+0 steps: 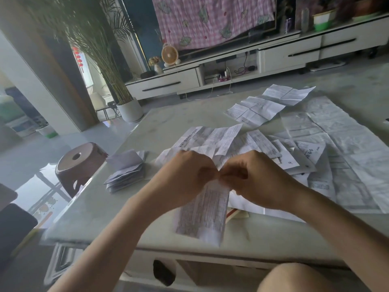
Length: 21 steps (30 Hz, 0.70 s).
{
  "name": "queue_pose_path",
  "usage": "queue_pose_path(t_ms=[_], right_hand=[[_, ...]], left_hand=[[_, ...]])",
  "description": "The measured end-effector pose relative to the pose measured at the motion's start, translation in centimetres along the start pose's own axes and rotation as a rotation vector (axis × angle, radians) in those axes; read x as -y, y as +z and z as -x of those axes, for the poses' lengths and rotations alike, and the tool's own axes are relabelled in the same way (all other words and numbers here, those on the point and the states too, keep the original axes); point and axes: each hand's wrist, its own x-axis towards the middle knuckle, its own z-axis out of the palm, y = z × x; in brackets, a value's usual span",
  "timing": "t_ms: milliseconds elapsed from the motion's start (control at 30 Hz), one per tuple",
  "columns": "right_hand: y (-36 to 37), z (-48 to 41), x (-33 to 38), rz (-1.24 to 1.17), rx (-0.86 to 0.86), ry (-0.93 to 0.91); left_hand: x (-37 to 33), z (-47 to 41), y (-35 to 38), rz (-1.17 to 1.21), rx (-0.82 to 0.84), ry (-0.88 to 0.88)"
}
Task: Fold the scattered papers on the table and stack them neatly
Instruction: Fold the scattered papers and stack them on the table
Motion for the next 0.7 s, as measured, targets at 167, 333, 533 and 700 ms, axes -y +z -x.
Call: queue_pose_path(t_ms=[167, 333, 533, 700], right_hand=[[-0.5, -0.1, -0.1, -0.09, 0.015, 0.046], [1.9, 0.3, -0.4, -0.283, 0.025, 0.163], [2.9, 0.4, -0.3, -0.51, 0.141, 0.328], [4.8, 0.1, -0.5, -0.408, 0.14, 0.378]], left_hand=[[2.6, 0.7, -1.0, 0.336, 0.026, -0.232], [4.8, 2.1, -0.7, 0.522, 0.025, -0.337], [6.7, 3.7, 0.3, 0.707, -0.124, -0.494], [9.3, 5.1, 0.9, 0.775, -0.31, -0.568]])
